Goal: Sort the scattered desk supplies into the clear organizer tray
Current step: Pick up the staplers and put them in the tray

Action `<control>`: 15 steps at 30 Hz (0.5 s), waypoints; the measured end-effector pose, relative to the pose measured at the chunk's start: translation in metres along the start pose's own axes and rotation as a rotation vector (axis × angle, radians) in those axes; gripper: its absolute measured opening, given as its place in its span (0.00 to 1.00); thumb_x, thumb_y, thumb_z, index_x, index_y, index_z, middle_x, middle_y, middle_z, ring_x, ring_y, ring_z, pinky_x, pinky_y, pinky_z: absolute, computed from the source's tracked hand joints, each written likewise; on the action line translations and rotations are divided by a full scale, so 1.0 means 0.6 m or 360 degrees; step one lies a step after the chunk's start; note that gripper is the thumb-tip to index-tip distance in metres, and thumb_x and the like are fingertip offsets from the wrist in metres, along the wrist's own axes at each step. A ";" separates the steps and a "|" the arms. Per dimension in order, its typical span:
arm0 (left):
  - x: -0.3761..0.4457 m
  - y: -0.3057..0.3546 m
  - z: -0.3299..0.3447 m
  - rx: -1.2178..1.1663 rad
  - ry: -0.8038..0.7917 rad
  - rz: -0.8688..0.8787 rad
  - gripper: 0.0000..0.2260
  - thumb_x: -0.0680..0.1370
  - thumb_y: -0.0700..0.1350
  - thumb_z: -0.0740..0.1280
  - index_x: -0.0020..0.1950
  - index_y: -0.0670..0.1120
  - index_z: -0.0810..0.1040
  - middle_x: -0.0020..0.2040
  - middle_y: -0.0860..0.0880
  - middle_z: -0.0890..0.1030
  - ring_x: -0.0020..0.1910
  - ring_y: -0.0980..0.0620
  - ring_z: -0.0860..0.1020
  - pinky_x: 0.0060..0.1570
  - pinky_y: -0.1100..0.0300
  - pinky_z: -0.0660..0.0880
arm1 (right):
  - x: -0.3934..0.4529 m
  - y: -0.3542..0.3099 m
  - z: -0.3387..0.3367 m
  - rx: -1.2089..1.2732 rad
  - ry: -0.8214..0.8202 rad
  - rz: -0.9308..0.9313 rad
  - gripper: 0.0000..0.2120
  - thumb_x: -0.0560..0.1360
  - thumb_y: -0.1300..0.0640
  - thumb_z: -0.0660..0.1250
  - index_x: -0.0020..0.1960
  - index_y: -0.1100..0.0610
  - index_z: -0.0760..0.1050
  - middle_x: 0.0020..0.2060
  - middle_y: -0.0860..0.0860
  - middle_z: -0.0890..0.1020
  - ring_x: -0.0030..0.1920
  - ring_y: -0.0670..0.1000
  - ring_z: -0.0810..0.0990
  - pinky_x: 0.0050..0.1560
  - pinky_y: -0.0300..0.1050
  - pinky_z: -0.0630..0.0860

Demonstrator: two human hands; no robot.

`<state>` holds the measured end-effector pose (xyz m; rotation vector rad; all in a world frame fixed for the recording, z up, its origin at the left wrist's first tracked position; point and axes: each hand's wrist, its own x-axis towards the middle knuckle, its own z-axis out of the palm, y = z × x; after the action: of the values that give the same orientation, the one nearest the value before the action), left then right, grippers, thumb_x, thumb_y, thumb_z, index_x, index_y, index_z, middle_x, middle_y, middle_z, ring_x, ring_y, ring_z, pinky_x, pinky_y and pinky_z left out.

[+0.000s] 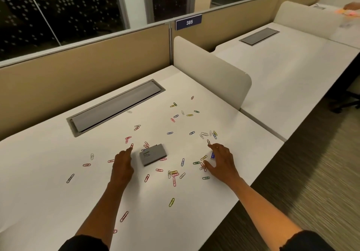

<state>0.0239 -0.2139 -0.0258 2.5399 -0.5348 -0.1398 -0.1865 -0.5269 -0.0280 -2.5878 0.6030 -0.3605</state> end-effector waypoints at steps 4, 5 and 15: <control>-0.006 0.009 -0.002 0.0058 0.0049 -0.0136 0.19 0.75 0.31 0.63 0.65 0.39 0.73 0.56 0.36 0.75 0.56 0.36 0.72 0.53 0.45 0.71 | -0.010 0.006 -0.008 -0.0046 -0.0059 0.0052 0.32 0.71 0.47 0.69 0.72 0.50 0.62 0.68 0.51 0.68 0.66 0.53 0.66 0.63 0.50 0.68; -0.008 0.011 -0.002 0.0099 0.0039 -0.0173 0.18 0.75 0.31 0.63 0.65 0.38 0.73 0.57 0.36 0.75 0.56 0.36 0.72 0.53 0.45 0.71 | -0.011 0.008 -0.010 -0.0063 -0.0077 0.0063 0.33 0.71 0.48 0.69 0.73 0.50 0.61 0.69 0.51 0.67 0.67 0.53 0.66 0.64 0.50 0.68; -0.028 0.027 -0.013 -0.0171 0.0037 -0.0210 0.18 0.72 0.34 0.70 0.61 0.39 0.77 0.58 0.38 0.77 0.57 0.38 0.76 0.57 0.48 0.72 | -0.004 0.012 0.000 -0.0049 -0.0067 0.0110 0.19 0.73 0.61 0.68 0.64 0.56 0.73 0.67 0.56 0.70 0.64 0.57 0.71 0.61 0.50 0.71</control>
<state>0.0044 -0.2160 -0.0108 2.4677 -0.3414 -0.1818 -0.1909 -0.5317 -0.0317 -2.5891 0.6864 -0.2755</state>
